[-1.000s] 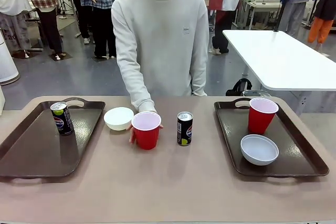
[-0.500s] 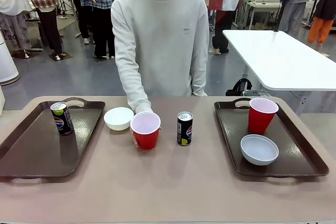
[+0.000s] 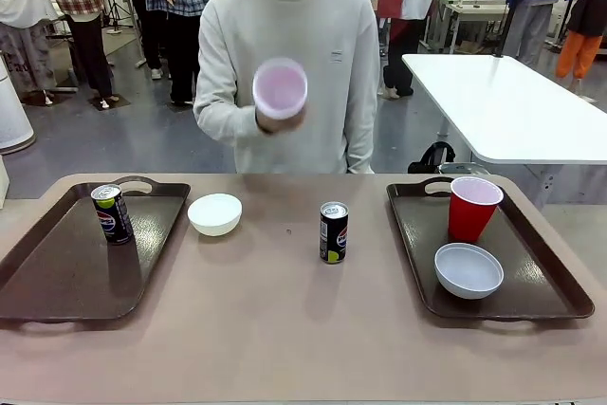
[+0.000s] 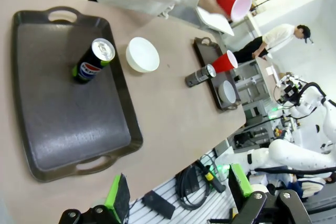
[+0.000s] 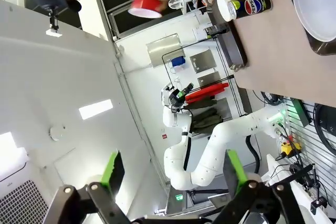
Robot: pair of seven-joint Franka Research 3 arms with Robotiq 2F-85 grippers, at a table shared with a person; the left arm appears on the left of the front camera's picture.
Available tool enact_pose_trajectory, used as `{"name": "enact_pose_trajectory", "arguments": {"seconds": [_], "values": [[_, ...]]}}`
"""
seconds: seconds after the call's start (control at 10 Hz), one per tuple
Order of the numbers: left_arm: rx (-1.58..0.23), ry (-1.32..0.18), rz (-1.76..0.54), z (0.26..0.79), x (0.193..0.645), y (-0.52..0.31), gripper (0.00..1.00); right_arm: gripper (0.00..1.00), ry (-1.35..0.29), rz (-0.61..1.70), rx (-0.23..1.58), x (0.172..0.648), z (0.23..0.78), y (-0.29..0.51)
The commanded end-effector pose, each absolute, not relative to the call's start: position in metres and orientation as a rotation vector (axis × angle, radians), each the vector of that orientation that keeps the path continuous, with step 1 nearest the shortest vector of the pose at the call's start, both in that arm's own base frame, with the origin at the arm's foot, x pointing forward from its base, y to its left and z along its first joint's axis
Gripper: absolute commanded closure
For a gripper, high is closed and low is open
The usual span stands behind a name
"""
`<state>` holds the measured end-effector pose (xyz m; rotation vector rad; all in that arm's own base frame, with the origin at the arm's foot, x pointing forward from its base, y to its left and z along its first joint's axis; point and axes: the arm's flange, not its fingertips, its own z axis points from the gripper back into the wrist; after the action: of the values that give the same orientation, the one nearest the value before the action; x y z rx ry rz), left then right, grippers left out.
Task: Prepare tableware on both trays.
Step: Pick up a Picnic Bowl from the table and place it on a Handle tray.
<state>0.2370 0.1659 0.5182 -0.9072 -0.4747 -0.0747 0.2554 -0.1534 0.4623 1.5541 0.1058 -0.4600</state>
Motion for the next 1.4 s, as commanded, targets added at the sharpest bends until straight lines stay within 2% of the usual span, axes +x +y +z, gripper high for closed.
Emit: {"name": "enact_pose_trajectory", "arguments": {"seconds": [0.0, 0.2, 0.3, 0.7, 1.1, 1.3], "values": [[-0.901, -0.469, -0.065, 0.52, 0.238, 0.165, 0.0, 0.0, 0.101, -0.446, 1.575, 0.256, 0.463, -0.149], [-0.907, -0.475, -0.075, 0.518, 0.237, 0.166, 0.0, 0.0, 0.101, -0.446, 1.575, 0.256, 0.463, -0.149], [-0.741, -0.474, -0.156, 0.543, 0.251, 0.127, 0.0, 0.0, 0.101, -0.446, 1.575, 0.256, 0.463, -0.149], [-0.419, -0.412, -0.304, 0.575, 0.299, 0.042, 0.0, 0.0, 0.101, -0.446, 1.575, 0.256, 0.463, -0.149], [-0.103, -0.392, -0.427, 0.537, 0.339, -0.023, 0.0, 0.0, 0.101, -0.446, 1.575, 0.256, 0.463, -0.149], [-0.084, -0.367, -0.434, 0.524, 0.346, -0.032, 0.0, 0.0, 0.101, -0.446, 1.575, 0.256, 0.463, -0.149]]}}
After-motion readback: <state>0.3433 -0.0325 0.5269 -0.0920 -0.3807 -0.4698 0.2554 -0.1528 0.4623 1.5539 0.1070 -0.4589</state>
